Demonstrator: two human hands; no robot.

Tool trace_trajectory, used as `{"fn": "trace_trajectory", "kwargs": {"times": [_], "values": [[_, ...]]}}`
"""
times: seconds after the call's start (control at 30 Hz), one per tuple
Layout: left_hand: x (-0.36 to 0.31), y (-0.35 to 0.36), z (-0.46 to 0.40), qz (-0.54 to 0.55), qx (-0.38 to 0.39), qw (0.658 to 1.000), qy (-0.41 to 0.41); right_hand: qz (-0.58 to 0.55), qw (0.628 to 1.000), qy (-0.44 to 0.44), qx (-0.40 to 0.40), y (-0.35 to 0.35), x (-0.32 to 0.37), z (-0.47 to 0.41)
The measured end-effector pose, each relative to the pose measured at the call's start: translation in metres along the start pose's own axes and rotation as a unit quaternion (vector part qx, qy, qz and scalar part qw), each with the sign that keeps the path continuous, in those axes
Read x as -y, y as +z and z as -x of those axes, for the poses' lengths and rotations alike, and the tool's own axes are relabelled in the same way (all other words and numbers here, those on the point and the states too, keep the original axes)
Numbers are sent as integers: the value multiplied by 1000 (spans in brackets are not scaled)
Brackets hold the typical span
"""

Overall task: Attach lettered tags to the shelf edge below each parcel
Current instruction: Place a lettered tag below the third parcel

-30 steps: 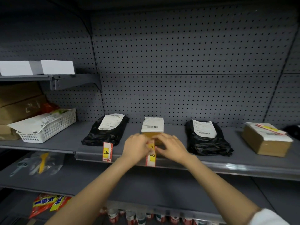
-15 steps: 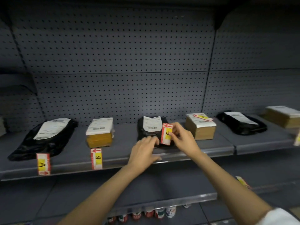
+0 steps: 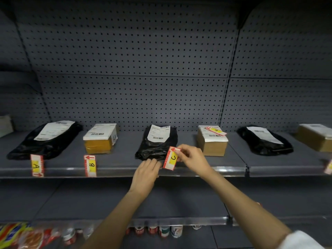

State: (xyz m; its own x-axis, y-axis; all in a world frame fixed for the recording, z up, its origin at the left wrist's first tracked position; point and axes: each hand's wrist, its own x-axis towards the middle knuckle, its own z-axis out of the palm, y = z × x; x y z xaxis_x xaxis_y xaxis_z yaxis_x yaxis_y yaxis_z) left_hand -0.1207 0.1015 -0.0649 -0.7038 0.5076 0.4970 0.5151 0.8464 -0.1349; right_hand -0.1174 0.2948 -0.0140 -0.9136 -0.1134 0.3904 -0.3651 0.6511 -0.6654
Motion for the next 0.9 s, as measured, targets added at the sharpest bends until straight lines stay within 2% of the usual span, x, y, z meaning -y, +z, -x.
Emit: {"fn": "trace_trajectory", "kwargs": {"times": [0.13, 0.3, 0.37, 0.5, 0.6, 0.67, 0.8, 0.9], "values": [[-4, -2, 3, 6, 7, 999, -32, -35, 999, -7, -25, 15, -1, -4], [3, 3, 10, 131, 18, 985, -108, -53, 996, 19, -74, 29, -3, -9], [9, 1, 11, 168, 21, 979, -115, -55, 996, 29, -69, 33, -4, -11], [13, -5, 12, 191, 29, 974, -115, 21, 1000, 23, 2, 43, -4, -7], [13, -8, 15, 201, 18, 971, -128, 138, 989, -32, 30, 42, -3, -7], [10, -12, 14, 193, 7, 972, -131, 161, 985, -41, 45, 33, -4, -5], [-13, -22, 2, 185, -57, 972, -134, 145, 989, -26, 15, 1, -23, 17], [-57, -18, -8, 203, -60, 973, -93, 129, 991, -19, -30, -26, -45, 46]]}}
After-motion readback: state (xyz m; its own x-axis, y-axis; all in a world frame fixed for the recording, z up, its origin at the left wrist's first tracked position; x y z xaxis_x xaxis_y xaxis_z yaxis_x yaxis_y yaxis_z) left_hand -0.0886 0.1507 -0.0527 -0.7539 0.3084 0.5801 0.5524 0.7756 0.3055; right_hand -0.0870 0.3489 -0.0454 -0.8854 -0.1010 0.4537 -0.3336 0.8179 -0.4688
